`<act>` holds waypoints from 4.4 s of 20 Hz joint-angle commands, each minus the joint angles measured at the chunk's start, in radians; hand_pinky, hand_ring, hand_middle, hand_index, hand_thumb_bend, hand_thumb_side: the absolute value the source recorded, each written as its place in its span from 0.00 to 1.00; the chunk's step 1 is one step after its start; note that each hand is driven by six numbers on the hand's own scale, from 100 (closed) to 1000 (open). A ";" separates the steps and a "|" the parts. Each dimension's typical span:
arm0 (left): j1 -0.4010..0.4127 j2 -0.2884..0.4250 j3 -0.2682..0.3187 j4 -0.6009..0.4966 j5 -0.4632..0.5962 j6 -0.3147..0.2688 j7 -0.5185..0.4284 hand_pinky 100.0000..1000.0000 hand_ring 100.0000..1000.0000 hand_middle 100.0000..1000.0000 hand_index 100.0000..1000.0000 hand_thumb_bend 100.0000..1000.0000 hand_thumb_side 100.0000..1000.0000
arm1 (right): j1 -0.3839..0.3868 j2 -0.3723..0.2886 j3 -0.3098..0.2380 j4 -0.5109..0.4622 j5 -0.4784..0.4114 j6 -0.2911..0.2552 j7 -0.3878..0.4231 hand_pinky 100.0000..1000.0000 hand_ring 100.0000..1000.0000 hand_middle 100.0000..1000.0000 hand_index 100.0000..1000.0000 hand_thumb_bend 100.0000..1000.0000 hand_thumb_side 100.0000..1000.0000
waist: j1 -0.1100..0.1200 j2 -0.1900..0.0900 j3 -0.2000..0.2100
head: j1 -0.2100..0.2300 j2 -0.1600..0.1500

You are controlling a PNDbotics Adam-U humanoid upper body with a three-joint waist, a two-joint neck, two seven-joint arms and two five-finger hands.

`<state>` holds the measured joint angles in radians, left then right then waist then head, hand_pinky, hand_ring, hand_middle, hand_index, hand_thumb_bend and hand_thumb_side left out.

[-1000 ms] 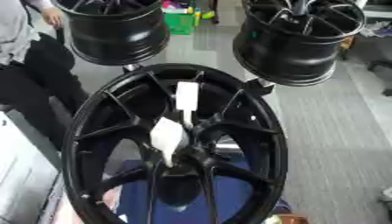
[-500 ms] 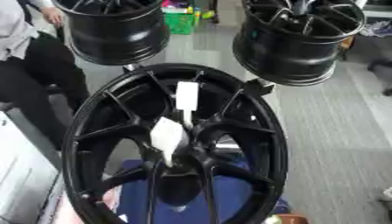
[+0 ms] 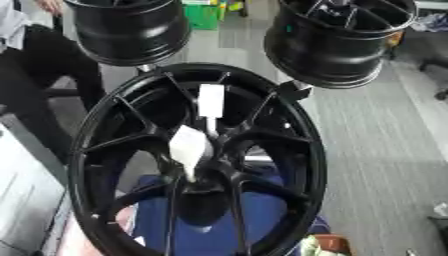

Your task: Pull the pin out of the wheel hub.

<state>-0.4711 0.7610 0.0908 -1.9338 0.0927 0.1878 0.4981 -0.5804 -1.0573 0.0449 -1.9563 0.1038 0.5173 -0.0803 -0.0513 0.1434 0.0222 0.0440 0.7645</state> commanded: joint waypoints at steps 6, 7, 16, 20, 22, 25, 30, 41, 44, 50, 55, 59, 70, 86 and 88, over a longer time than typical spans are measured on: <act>-0.008 0.016 0.015 -0.009 0.005 -0.001 0.003 0.61 0.59 0.54 0.71 0.49 0.50 | -0.050 -0.064 0.034 0.027 0.048 0.023 0.091 0.86 0.72 0.75 0.84 0.00 0.01 | 0.001 -0.013 0.003 | 0.001 0.005; -0.007 0.016 0.014 -0.008 0.005 -0.001 0.002 0.61 0.59 0.54 0.71 0.49 0.50 | -0.060 -0.071 0.046 0.034 0.055 0.028 0.113 0.86 0.73 0.76 0.84 0.00 0.00 | 0.000 -0.014 0.003 | 0.003 0.005; -0.012 0.018 0.009 -0.007 0.006 -0.002 -0.005 0.61 0.59 0.54 0.71 0.49 0.50 | -0.204 -0.090 0.191 0.093 0.176 0.040 0.405 0.87 0.80 0.81 0.88 0.00 0.00 | -0.006 -0.017 -0.002 | -0.002 0.004; -0.010 0.019 0.007 -0.004 0.006 0.000 -0.006 0.61 0.59 0.54 0.71 0.49 0.50 | -0.291 -0.067 0.274 0.145 0.222 0.032 0.538 0.87 0.83 0.83 0.89 0.00 0.05 | -0.011 -0.025 -0.008 | -0.003 0.005; -0.011 0.020 0.005 -0.004 0.005 -0.001 -0.008 0.61 0.59 0.54 0.71 0.49 0.50 | -0.334 -0.048 0.318 0.176 0.248 0.020 0.603 0.88 0.84 0.84 0.90 0.00 0.09 | -0.013 -0.027 -0.009 | -0.003 0.005; -0.009 0.020 0.004 -0.002 0.005 0.000 -0.010 0.61 0.59 0.54 0.71 0.48 0.50 | -0.389 -0.012 0.373 0.217 0.273 -0.006 0.699 0.88 0.86 0.86 0.91 0.00 0.19 | -0.014 -0.029 -0.011 | -0.002 0.006; -0.005 0.021 0.004 0.002 0.007 0.001 -0.010 0.61 0.59 0.54 0.71 0.48 0.50 | -0.454 0.036 0.421 0.260 0.294 -0.053 0.819 0.89 0.88 0.87 0.92 0.00 0.26 | -0.016 -0.027 -0.016 | -0.001 0.005; -0.004 0.018 0.002 0.005 0.008 0.001 -0.012 0.61 0.59 0.54 0.71 0.48 0.50 | -0.555 0.138 0.490 0.350 0.284 -0.117 0.968 0.89 0.88 0.88 0.93 0.00 0.39 | -0.012 -0.030 -0.023 | -0.007 0.006; -0.004 0.018 0.002 0.006 0.008 0.001 -0.012 0.61 0.59 0.54 0.71 0.48 0.50 | -0.584 0.177 0.522 0.386 0.278 -0.131 0.985 0.89 0.88 0.88 0.93 0.00 0.45 | -0.011 -0.031 -0.025 | -0.010 0.006; -0.008 0.017 -0.002 0.007 0.010 0.001 -0.016 0.61 0.59 0.54 0.71 0.48 0.50 | -0.627 0.256 0.583 0.465 0.252 -0.156 0.987 0.89 0.88 0.87 0.92 0.00 0.54 | -0.012 -0.031 -0.021 | -0.013 0.005; -0.009 0.016 -0.004 0.007 0.011 0.002 -0.019 0.62 0.59 0.54 0.71 0.48 0.50 | -0.649 0.297 0.607 0.498 0.247 -0.169 0.987 0.89 0.88 0.87 0.92 0.00 0.56 | -0.015 -0.030 -0.020 | -0.017 0.000; -0.010 0.014 -0.005 0.008 0.013 0.002 -0.020 0.62 0.59 0.54 0.71 0.48 0.50 | -0.655 0.319 0.622 0.514 0.242 -0.176 0.987 0.89 0.88 0.87 0.92 0.02 0.56 | -0.015 -0.030 -0.017 | -0.018 -0.003; -0.010 0.019 -0.012 0.015 0.016 0.004 -0.028 0.62 0.59 0.54 0.71 0.47 0.50 | -0.640 0.320 0.673 0.417 0.257 -0.031 0.965 0.88 0.87 0.85 0.92 0.00 0.53 | -0.020 -0.021 -0.015 | -0.001 -0.007; -0.010 0.020 -0.017 0.023 0.023 0.005 -0.032 0.62 0.59 0.54 0.71 0.47 0.51 | -0.632 0.337 0.730 0.300 0.184 0.154 0.901 0.88 0.85 0.85 0.91 0.00 0.55 | -0.028 -0.009 -0.008 | 0.013 -0.010; -0.010 0.017 -0.016 0.023 0.024 0.005 -0.032 0.62 0.59 0.54 0.71 0.47 0.51 | -0.627 0.343 0.731 0.298 0.181 0.169 0.896 0.88 0.85 0.85 0.91 0.00 0.57 | -0.029 -0.008 -0.007 | 0.013 -0.011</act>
<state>-0.4663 0.7551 0.0707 -1.9032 0.1150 0.1942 0.4680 -1.1936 -0.7056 0.7861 -1.6448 0.2955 0.5357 0.6802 -0.0858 0.1479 0.0143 0.0570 0.7628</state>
